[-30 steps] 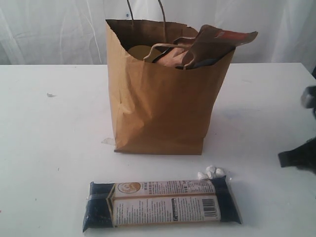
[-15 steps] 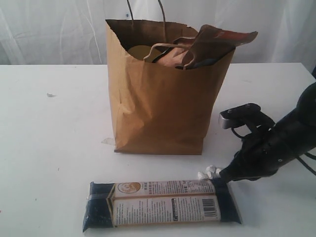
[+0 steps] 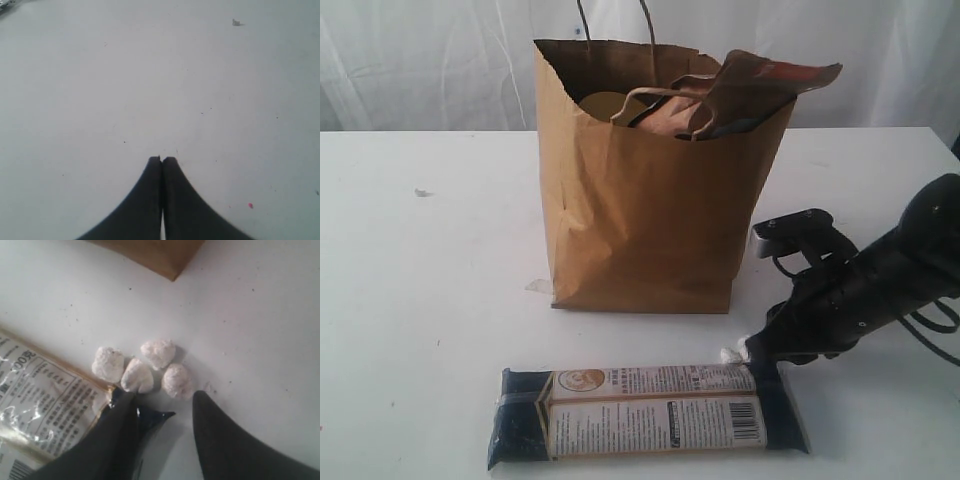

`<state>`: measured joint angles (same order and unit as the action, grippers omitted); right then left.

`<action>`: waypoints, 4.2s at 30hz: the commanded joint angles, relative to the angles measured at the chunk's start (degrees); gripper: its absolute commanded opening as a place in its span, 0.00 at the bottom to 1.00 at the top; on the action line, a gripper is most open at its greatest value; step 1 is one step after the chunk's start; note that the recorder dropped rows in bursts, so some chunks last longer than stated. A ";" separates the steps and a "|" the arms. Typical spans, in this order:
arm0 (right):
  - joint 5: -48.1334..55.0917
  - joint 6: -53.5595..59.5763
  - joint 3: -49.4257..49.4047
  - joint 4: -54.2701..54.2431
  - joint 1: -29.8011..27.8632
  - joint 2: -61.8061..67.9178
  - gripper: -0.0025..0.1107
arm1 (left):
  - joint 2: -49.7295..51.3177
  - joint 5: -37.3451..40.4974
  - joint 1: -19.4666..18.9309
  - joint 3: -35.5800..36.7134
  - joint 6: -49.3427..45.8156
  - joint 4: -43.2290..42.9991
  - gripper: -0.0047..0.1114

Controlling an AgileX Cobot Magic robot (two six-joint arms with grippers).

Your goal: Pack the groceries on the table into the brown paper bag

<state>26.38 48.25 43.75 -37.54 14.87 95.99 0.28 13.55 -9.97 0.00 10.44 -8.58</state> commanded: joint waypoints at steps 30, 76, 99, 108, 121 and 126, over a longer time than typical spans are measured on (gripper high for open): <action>-1.72 -0.31 1.42 -0.44 0.04 3.23 0.02 | -0.28 -0.26 0.42 0.00 0.04 -0.02 0.04; 37.01 -28.16 48.63 -1.28 0.02 -16.98 0.02 | -0.28 -0.26 0.42 0.00 0.04 -0.02 0.04; 25.12 -10.54 53.88 -12.79 0.62 -0.05 0.34 | -0.28 -0.26 0.42 0.00 0.04 -0.02 0.04; 27.66 -17.60 53.88 4.88 0.52 -7.64 0.02 | -0.28 -0.26 0.42 0.00 0.04 -0.02 0.04; 38.55 -31.00 50.24 46.20 0.52 -26.72 0.02 | -0.28 -0.26 0.42 0.00 0.04 -0.02 0.04; 41.17 -39.22 41.96 48.26 0.52 -27.22 0.02 | -0.28 -0.26 0.42 0.00 -0.07 -0.02 0.04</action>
<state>66.02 13.89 90.08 9.85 15.36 68.82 0.28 13.55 -9.97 0.00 10.34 -8.58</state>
